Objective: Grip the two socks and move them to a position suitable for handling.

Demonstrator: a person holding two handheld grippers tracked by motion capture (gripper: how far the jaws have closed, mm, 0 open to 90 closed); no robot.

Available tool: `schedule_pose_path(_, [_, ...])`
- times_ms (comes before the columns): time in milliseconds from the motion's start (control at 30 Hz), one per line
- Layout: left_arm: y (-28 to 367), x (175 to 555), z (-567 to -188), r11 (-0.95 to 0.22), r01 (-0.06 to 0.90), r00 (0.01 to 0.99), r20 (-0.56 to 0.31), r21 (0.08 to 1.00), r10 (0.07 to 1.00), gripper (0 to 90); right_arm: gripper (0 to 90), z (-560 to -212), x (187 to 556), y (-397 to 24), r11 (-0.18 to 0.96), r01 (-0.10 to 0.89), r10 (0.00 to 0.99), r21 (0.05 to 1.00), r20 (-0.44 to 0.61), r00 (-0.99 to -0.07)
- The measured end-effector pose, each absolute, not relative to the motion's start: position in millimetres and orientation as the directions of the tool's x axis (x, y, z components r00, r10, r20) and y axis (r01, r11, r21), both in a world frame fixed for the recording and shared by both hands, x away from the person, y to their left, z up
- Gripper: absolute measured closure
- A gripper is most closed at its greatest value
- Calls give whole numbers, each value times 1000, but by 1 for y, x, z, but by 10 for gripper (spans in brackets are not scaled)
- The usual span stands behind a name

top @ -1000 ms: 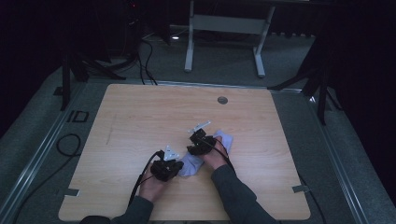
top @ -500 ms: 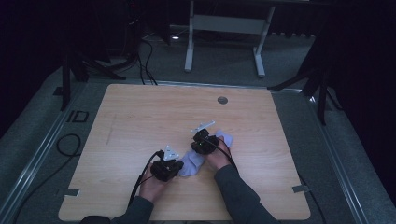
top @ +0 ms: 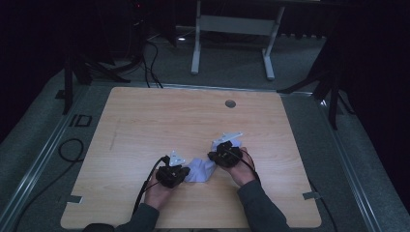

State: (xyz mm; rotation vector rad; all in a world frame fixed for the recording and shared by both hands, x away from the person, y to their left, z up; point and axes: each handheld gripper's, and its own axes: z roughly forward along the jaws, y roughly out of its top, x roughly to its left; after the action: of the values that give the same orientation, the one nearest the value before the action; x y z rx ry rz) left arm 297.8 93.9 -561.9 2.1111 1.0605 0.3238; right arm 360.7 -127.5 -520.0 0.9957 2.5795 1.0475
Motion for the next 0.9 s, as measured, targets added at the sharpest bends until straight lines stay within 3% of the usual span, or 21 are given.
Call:
schedule_pose_path(500, [94, 297, -562, -378, 590, 622, -104, 713, 776, 868, 847, -530, 328, -174, 473, 512, 647, 717, 111, -754])
schedule_pose_path(900, [95, 298, -562, -379, 591, 623, -105, 713, 775, 867, 762, -524, 302, -213, 428, 523, 681, 737, 119, -723])
